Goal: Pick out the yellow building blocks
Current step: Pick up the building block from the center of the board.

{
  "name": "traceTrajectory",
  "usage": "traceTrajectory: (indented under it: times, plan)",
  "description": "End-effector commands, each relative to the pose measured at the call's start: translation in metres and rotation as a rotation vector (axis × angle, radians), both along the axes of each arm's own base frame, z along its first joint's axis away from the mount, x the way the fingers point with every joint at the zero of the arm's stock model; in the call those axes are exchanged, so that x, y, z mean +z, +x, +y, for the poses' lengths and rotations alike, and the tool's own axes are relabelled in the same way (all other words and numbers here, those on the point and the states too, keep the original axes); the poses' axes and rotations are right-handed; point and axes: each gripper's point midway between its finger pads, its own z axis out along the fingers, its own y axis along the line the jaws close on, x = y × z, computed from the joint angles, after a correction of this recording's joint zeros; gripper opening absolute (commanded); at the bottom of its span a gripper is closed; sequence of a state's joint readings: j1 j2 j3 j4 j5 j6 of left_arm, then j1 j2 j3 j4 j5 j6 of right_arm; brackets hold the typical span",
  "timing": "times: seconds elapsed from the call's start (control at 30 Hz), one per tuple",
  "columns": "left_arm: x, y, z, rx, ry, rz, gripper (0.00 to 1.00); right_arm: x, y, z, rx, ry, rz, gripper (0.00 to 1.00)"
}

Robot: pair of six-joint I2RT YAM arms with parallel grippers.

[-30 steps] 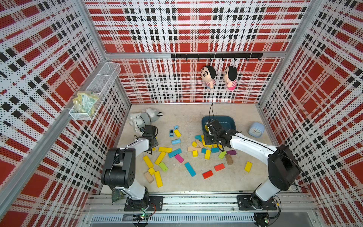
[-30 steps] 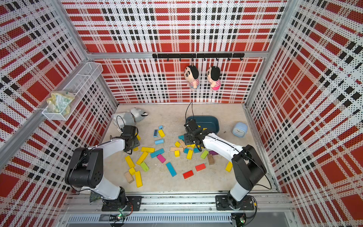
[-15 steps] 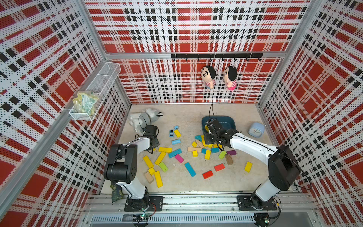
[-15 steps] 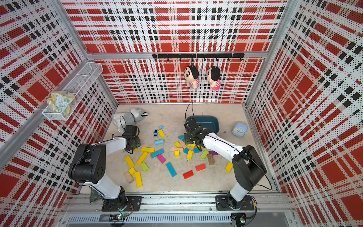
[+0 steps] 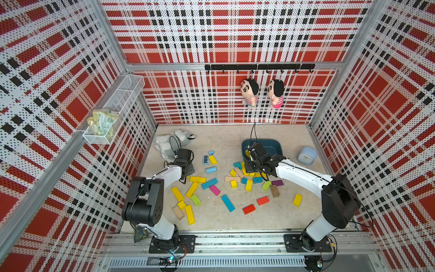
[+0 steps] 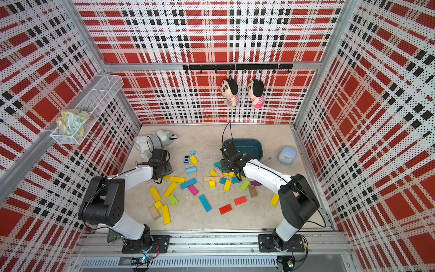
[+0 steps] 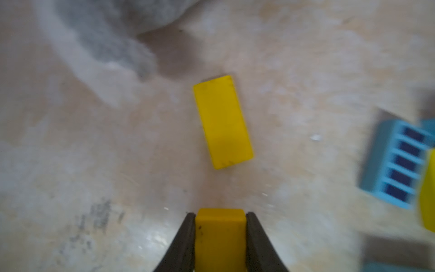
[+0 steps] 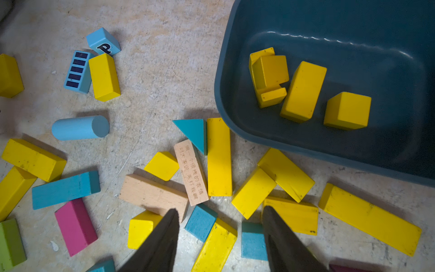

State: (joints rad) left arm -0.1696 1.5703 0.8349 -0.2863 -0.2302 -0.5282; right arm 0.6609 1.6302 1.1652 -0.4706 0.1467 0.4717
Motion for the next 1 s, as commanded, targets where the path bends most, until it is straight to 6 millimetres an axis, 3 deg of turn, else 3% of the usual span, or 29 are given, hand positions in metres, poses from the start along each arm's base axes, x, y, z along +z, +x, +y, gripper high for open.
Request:
traceTrajectory:
  times: [0.0,0.2,0.3,0.4,0.57,0.8,0.97]
  plan:
    - [0.044,0.013,-0.065,-0.051,-0.197,-0.145,0.28,0.015,-0.002,0.014,0.05,0.076,-0.029,0.6]
    - [0.087,0.022,-0.177,-0.162,-0.447,-0.267,0.29,0.048,-0.013,0.072,0.287,0.275,-0.101,0.6]
    - [0.101,0.024,-0.22,-0.211,-0.537,-0.298,0.29,0.067,-0.024,0.096,0.381,0.414,-0.126,0.59]
    - [0.108,0.024,-0.252,-0.241,-0.637,-0.314,0.29,0.074,-0.031,0.105,0.41,0.499,-0.137,0.59]
    - [0.116,0.021,-0.277,-0.272,-0.716,-0.319,0.29,0.061,-0.028,0.093,0.34,0.475,-0.141,0.58]
    - [0.114,0.014,-0.281,-0.265,-0.746,-0.31,0.28,0.041,-0.009,0.07,0.169,0.369,-0.123,0.55]
    - [0.118,0.016,-0.277,-0.246,-0.775,-0.325,0.28,0.042,-0.009,0.062,0.142,0.372,-0.133,0.55]
